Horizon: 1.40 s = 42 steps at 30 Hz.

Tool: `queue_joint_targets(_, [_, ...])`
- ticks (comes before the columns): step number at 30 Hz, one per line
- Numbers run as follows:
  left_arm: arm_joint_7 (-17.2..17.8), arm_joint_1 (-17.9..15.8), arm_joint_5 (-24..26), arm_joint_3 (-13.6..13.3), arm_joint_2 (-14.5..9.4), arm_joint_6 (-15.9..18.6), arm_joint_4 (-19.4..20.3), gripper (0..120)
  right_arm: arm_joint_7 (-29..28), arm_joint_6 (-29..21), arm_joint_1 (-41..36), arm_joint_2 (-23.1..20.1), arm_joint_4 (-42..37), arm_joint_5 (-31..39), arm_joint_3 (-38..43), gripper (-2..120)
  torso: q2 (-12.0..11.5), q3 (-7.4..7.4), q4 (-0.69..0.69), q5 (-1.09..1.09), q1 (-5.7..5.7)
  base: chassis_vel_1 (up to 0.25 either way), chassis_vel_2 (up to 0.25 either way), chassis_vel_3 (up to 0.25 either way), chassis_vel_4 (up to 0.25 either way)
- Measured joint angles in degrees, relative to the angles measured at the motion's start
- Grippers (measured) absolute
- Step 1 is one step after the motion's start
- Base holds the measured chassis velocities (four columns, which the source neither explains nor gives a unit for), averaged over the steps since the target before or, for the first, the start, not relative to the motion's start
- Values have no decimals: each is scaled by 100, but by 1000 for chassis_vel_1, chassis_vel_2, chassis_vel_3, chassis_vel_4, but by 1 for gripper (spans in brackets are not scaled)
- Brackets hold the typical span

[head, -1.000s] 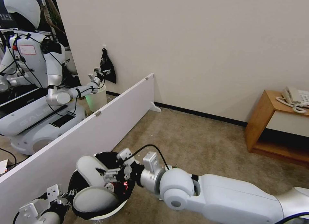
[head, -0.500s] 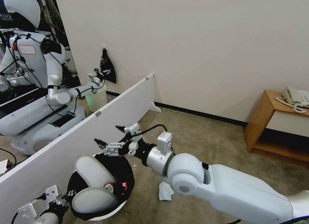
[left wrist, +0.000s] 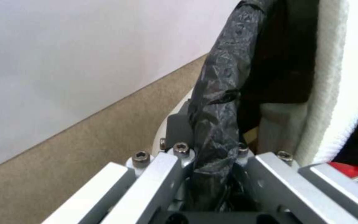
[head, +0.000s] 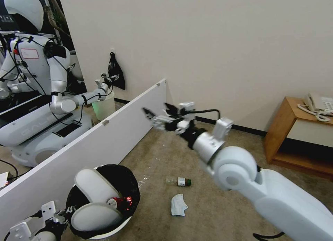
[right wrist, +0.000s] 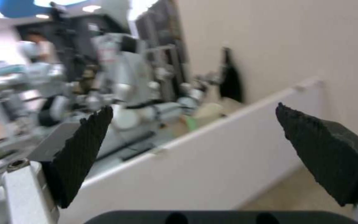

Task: Pick up the trash bin and place the garbage on the floor into it.

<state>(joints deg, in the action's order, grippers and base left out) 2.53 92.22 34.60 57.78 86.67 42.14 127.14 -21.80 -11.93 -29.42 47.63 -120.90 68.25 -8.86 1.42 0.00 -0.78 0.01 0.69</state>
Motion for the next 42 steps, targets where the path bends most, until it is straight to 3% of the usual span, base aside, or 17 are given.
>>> queue_joint_targets(10, [11,28,118,107,-65,0,-25,2,-1063,-916,-1154,-430,-160,559,770,100,0,0,-2,-1,0,0,0,0,0])
queue_joint_targets(19, [14,20,103,83,-33,0,-62,2,-1615,-1517,-1972,-444,99,964,276,100,0,0,-1,0,0,0,0,0,0])
queue_joint_targets(30, [9,23,66,56,-3,0,-75,2,-1995,-1886,-2109,-149,640,1006,-279,100,0,0,-1,-1,0,0,0,0,0])
queue_joint_targets(42, [-18,-16,-26,-15,61,0,-158,2,-1810,-1963,-1697,274,1723,848,-761,100,0,0,-1,-1,0,0,0,0,0])
